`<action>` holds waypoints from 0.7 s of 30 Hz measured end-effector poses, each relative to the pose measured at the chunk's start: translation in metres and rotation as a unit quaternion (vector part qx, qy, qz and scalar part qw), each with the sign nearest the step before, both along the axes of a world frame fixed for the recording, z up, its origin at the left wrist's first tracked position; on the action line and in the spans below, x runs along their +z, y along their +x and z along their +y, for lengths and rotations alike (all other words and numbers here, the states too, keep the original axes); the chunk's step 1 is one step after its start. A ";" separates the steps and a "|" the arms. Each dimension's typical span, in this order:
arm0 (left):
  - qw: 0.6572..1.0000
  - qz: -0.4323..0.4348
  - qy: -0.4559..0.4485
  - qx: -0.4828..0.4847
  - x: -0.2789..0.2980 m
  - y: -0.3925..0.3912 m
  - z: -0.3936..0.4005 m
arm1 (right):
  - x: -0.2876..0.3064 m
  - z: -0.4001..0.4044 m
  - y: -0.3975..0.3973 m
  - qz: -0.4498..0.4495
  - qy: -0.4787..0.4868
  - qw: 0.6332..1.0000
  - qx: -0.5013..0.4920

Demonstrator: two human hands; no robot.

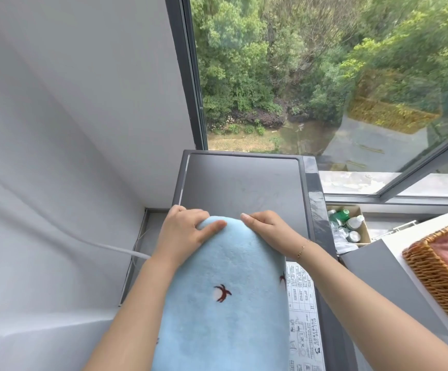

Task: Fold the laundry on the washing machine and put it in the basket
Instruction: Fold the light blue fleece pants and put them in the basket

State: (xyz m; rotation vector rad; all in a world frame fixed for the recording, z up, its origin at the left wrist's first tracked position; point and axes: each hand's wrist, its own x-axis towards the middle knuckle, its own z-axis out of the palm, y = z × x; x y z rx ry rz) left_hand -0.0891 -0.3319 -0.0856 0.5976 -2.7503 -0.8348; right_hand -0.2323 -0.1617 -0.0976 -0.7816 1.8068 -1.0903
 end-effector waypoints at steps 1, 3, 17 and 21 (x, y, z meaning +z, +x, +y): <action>0.998 -0.051 -0.015 0.020 -0.003 0.000 0.000 | -0.006 -0.001 0.000 0.000 0.039 0.999 0.004; 0.990 -0.127 -0.047 0.048 -0.010 0.001 -0.001 | -0.016 -0.004 -0.001 0.012 0.115 0.993 0.013; 0.977 -0.169 -0.100 0.079 0.020 0.056 0.067 | -0.024 0.004 0.011 0.183 0.224 0.954 -0.080; 0.966 -0.218 -0.106 0.094 -0.014 0.068 0.097 | -0.023 0.014 0.020 0.171 0.227 0.944 -0.170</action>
